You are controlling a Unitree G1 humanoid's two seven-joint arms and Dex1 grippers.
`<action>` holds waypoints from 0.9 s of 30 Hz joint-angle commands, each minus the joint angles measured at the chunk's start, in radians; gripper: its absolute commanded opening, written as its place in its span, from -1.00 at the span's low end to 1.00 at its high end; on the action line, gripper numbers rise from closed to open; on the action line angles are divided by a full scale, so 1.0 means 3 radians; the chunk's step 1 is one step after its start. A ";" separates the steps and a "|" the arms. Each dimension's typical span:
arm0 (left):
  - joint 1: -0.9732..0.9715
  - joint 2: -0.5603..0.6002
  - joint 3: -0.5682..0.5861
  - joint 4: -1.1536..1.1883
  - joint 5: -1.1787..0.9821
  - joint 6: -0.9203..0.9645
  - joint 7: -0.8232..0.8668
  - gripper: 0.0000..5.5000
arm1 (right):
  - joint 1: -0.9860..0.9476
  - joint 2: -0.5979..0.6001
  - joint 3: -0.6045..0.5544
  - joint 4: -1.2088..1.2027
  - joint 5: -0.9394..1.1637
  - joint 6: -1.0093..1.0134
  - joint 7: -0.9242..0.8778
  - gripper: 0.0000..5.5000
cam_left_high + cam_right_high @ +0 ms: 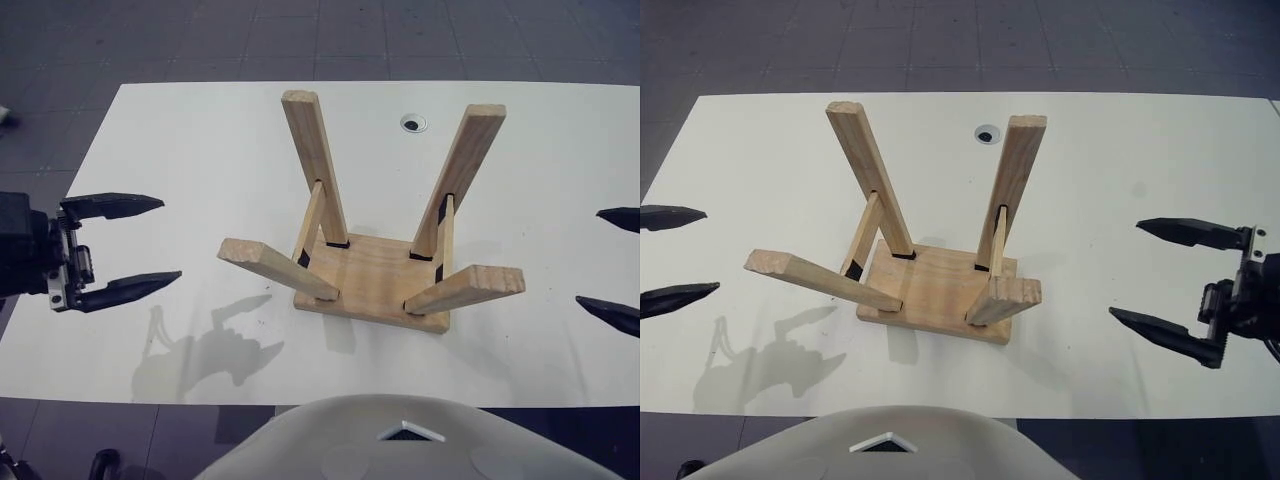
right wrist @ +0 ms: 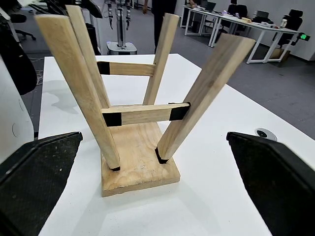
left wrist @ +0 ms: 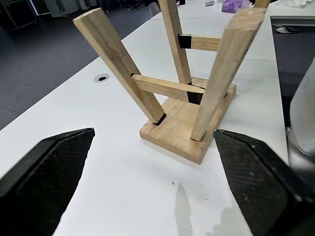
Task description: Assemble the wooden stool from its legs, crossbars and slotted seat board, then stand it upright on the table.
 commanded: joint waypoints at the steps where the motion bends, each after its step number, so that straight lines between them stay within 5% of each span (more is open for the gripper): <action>1: 0.0082 -0.0120 -0.0105 -0.0473 -0.0168 0.0084 0.0153 0.93 | 0.0059 0.0000 -0.0090 -0.0300 0.0166 0.0100 0.0077 1.00; 19: -0.0384 -0.0331 -0.0800 -0.0781 -0.0586 0.0352 0.0773 0.93 | -0.0099 0.0251 0.0961 -0.1121 -0.0310 -0.0096 -0.0519 1.00; 27: -0.0364 -0.0335 -0.0853 -0.0825 -0.0629 0.0362 0.0762 0.44 | -0.0436 0.0200 0.1315 -0.1133 -0.0318 -0.0018 -0.0732 0.91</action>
